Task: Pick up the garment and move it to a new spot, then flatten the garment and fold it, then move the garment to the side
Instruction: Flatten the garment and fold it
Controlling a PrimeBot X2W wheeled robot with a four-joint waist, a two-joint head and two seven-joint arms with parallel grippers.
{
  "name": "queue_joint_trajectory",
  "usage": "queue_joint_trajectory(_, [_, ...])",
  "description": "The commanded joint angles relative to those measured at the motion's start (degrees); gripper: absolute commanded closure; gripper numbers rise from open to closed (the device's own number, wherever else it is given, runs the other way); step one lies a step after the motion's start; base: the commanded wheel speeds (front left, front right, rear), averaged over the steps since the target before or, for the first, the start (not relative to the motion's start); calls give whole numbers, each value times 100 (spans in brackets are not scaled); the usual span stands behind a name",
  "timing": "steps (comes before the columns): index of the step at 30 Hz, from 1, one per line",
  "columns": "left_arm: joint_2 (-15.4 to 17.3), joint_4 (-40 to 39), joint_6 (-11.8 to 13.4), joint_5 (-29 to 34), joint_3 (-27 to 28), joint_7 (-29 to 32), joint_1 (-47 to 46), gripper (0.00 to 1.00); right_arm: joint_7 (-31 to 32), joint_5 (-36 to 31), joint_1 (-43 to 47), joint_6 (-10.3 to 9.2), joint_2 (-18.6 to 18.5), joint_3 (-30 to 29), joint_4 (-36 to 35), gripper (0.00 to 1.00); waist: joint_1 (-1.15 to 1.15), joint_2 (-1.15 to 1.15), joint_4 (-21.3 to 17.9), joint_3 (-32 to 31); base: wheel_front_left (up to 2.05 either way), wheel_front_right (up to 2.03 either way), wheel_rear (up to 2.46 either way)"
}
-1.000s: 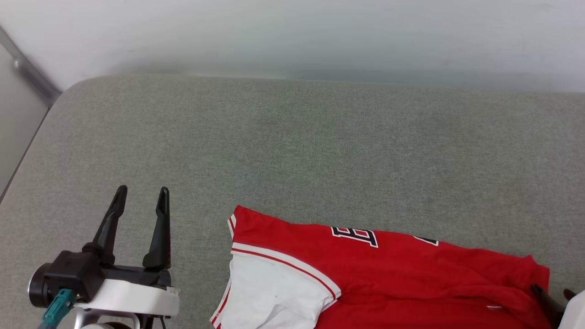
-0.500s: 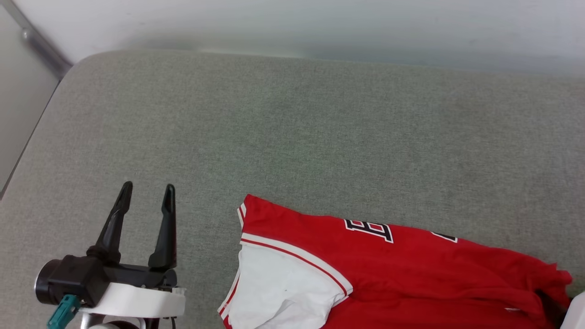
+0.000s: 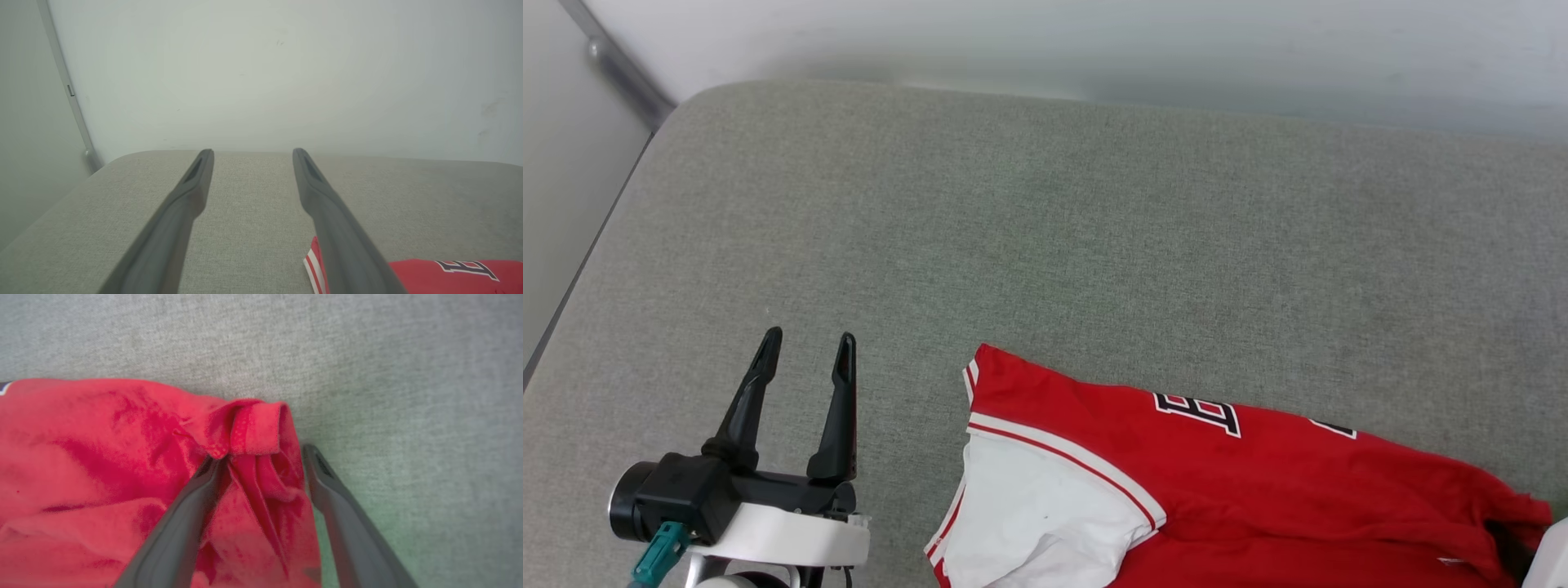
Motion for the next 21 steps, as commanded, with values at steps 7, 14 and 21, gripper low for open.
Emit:
queue_joint_trajectory(7, [19,26,-47,-37,61,-27,90,0,-149,-31,56,78,376,204,261,100,0,0,-80,-225,0,0,0])
queue_joint_trajectory(14, [66,29,-52,-12,79,-27,155,0,-340,-112,-51,48,228,-69,89,100,0,0,-219,-341,0,0,0])
queue_joint_trajectory(21, [86,2,-55,-17,36,-27,102,0,-558,-343,-230,45,-58,-612,153,100,0,0,-306,-298,0,0,0])
